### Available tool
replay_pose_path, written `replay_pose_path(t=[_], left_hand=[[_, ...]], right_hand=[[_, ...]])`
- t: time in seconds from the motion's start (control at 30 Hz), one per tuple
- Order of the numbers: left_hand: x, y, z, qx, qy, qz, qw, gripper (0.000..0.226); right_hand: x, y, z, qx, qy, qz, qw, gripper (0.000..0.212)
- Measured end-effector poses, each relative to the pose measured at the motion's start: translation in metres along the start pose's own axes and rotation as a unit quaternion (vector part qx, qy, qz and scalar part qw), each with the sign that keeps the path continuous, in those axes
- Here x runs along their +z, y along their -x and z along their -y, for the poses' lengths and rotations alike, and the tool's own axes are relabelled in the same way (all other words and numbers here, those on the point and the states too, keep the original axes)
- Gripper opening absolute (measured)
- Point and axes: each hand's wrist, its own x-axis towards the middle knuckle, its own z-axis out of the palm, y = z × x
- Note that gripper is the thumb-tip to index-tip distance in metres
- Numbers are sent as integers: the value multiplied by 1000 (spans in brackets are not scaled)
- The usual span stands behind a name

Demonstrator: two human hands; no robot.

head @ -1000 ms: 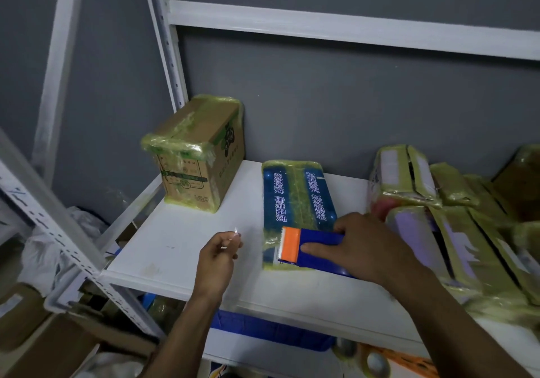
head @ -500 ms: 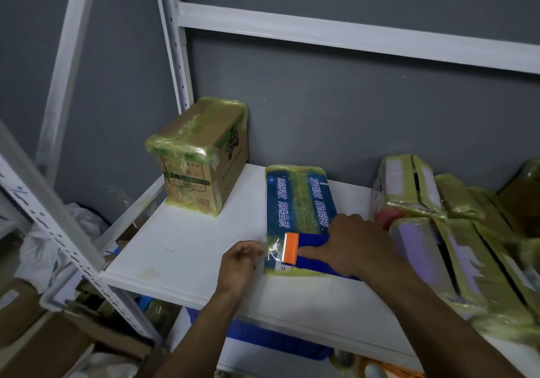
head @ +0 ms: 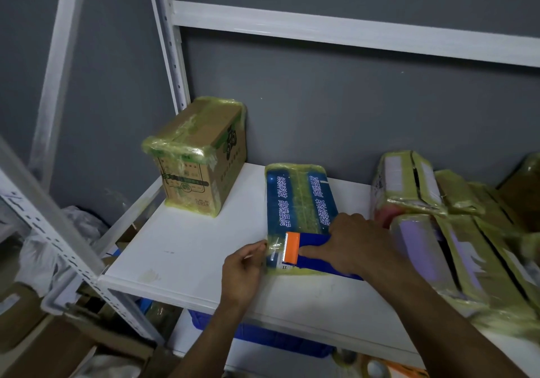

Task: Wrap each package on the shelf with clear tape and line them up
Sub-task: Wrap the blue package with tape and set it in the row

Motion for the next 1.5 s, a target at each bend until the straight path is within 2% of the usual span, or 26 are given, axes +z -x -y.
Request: replay_pose_path(t=[0.17,0.3,0.37,0.47,0.57,0.67,0.83,0.97,1.13,1.3,1.5], left_hand=[[-11,-2,-5,39,-29,46,998,22],[-22,-9,-10,186,-83,123,971,39],[-25,-15,-12,227,-140,165,950,42],[-30,-28,-16,298,-233,136,916,39],[-31,-39,-21,343,-265,130,892,34],[-31,-42,-21,356,-299,139,874,27],[-35,-45,-24,333,-293,147,884,42],[-27,-42,-24,305,-262,195,895,35],[-25,-35,-25,245,-287,220,899,33],[-22,-30,-26,310,-313,238,865,46],[-18,-37,-36,319,-309,233,865,40]], right_hand=[[0,0,-1,-7,-3,0,1000,75],[0,1,-2,-11,-8,1,1000,73],[1,1,-3,-14,-8,1,1000,73],[3,2,-4,-14,-5,-2,1000,74],[5,4,-7,-10,-25,-8,1000,74],[2,7,-11,-7,-58,-4,998,74],[-10,12,-26,-6,-45,-7,999,83],[-13,11,-29,0,-34,-14,999,82],[-12,2,-28,-5,-29,-37,999,75],[-10,-4,-26,-9,-34,-29,999,75],[-7,-3,-28,-12,-31,-20,999,75]])
